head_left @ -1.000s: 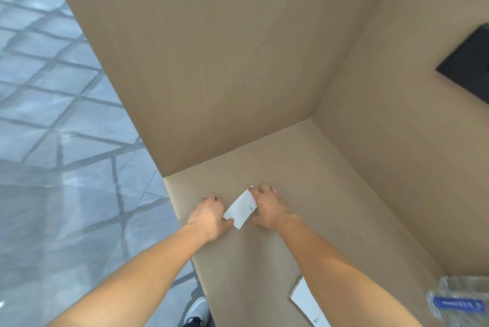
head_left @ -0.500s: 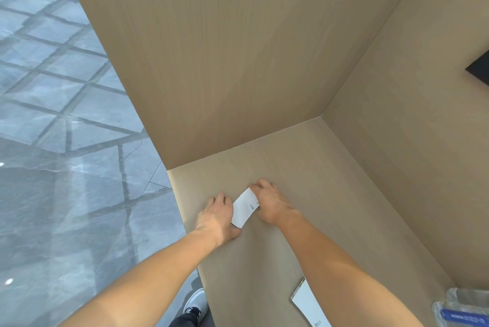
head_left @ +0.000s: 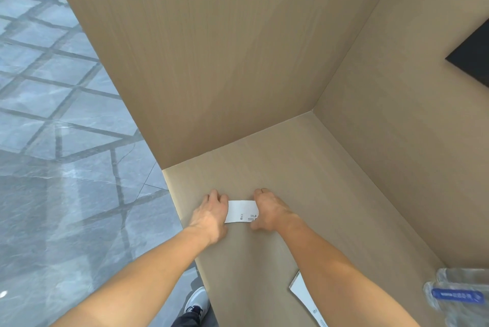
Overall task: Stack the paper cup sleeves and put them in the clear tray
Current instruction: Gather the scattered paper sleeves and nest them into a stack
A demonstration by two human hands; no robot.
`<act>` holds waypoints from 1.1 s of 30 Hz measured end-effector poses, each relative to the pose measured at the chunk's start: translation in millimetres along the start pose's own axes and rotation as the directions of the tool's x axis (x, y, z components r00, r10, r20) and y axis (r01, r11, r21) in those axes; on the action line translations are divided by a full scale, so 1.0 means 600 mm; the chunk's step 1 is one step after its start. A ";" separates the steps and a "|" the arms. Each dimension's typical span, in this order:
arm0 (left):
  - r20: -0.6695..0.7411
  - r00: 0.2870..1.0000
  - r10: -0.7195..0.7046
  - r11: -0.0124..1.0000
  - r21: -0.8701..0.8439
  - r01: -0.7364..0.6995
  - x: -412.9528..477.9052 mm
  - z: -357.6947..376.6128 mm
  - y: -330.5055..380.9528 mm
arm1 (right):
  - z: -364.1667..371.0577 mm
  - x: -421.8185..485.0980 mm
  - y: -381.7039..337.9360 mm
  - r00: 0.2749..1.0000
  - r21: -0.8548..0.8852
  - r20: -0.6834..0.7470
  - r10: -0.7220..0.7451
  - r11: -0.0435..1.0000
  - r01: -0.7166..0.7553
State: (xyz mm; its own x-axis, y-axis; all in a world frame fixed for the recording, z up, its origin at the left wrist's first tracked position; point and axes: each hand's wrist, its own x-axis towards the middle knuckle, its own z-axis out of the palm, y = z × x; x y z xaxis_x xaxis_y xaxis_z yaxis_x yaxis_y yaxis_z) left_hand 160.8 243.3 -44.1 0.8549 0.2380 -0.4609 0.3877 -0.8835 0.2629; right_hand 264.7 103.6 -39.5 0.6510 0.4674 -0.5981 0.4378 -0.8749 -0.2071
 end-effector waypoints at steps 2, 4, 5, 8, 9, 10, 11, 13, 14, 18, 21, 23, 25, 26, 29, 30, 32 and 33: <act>-0.005 0.999 0.033 0.999 0.008 -0.033 0.000 0.002 0.001 | 0.011 -0.019 0.003 1.000 0.027 -0.014 0.024 0.999 -0.023; 0.004 0.996 0.084 0.996 0.012 -0.084 -0.001 0.005 0.006 | 0.021 -0.041 0.007 0.998 0.065 -0.037 0.057 0.996 -0.054; 0.011 0.993 0.118 0.993 0.018 -0.119 -0.001 0.006 0.010 | 0.025 -0.052 0.010 0.996 0.088 -0.046 0.077 0.993 -0.073; 0.029 0.970 0.240 0.967 0.080 -0.242 -0.001 0.005 0.029 | 0.033 -0.086 0.024 0.986 0.137 -0.069 0.151 0.981 -0.140; 0.030 0.960 0.277 0.954 0.111 -0.278 -0.001 0.003 0.037 | 0.035 -0.097 0.031 0.982 0.151 -0.076 0.175 0.975 -0.162; 0.029 0.950 0.310 0.940 0.139 -0.311 -0.002 0.001 0.045 | 0.036 -0.108 0.038 0.976 0.168 -0.084 0.199 0.969 -0.183; 0.027 0.939 0.342 0.927 0.157 -0.342 -0.003 0.000 0.053 | 0.037 -0.121 0.045 0.971 0.183 -0.091 0.221 0.962 -0.202; 0.032 0.914 0.405 0.898 0.176 -0.404 -0.007 -0.002 0.071 | 0.040 -0.146 0.058 0.960 0.211 -0.108 0.260 0.949 -0.233; 0.043 0.899 0.436 0.882 0.179 -0.436 -0.009 -0.003 0.081 | 0.042 -0.160 0.066 0.954 0.227 -0.115 0.278 0.942 -0.247; 0.111 0.836 0.538 0.820 0.160 -0.549 -0.025 -0.002 0.134 | 0.058 -0.219 0.098 0.927 0.296 -0.124 0.354 0.905 -0.306; 0.143 0.778 0.612 0.764 0.151 -0.628 -0.039 0.007 0.180 | 0.073 -0.264 0.127 0.893 0.350 -0.135 0.430 0.864 -0.363; 0.165 0.740 0.652 0.725 0.151 -0.672 -0.050 0.017 0.208 | 0.085 -0.293 0.144 0.866 0.383 -0.132 0.482 0.831 -0.404; 0.203 0.706 0.679 0.690 0.153 -0.707 -0.061 0.029 0.233 | 0.099 -0.319 0.159 0.843 0.408 -0.125 0.523 0.802 -0.437; 0.224 0.689 0.689 0.672 0.158 -0.724 -0.066 0.036 0.244 | 0.107 -0.331 0.165 0.833 0.421 -0.119 0.540 0.787 -0.450; 0.275 0.644 0.714 0.622 0.173 -0.764 -0.079 0.055 0.269 | 0.133 -0.357 0.182 0.811 0.461 -0.100 0.577 0.749 -0.476; 0.286 0.632 0.720 0.610 0.172 -0.773 -0.082 0.060 0.274 | 0.141 -0.363 0.186 0.804 0.470 -0.096 0.586 0.739 -0.482; 0.306 0.616 0.726 0.595 0.172 -0.785 -0.086 0.069 0.281 | 0.154 -0.371 0.192 0.796 0.479 -0.096 0.598 0.729 -0.490; 0.313 0.612 0.726 0.590 0.175 -0.788 -0.088 0.073 0.282 | 0.159 -0.373 0.193 0.794 0.482 -0.096 0.601 0.726 -0.491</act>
State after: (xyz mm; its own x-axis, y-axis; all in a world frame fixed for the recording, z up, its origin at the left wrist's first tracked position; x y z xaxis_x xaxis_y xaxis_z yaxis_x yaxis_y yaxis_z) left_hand 166.3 63.6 -12.6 0.6973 -0.6218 -0.3564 -0.5059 -0.7793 0.3698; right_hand 110.4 -114.5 -3.4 0.8391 -0.1427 -0.5249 -0.3008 -0.9257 -0.2292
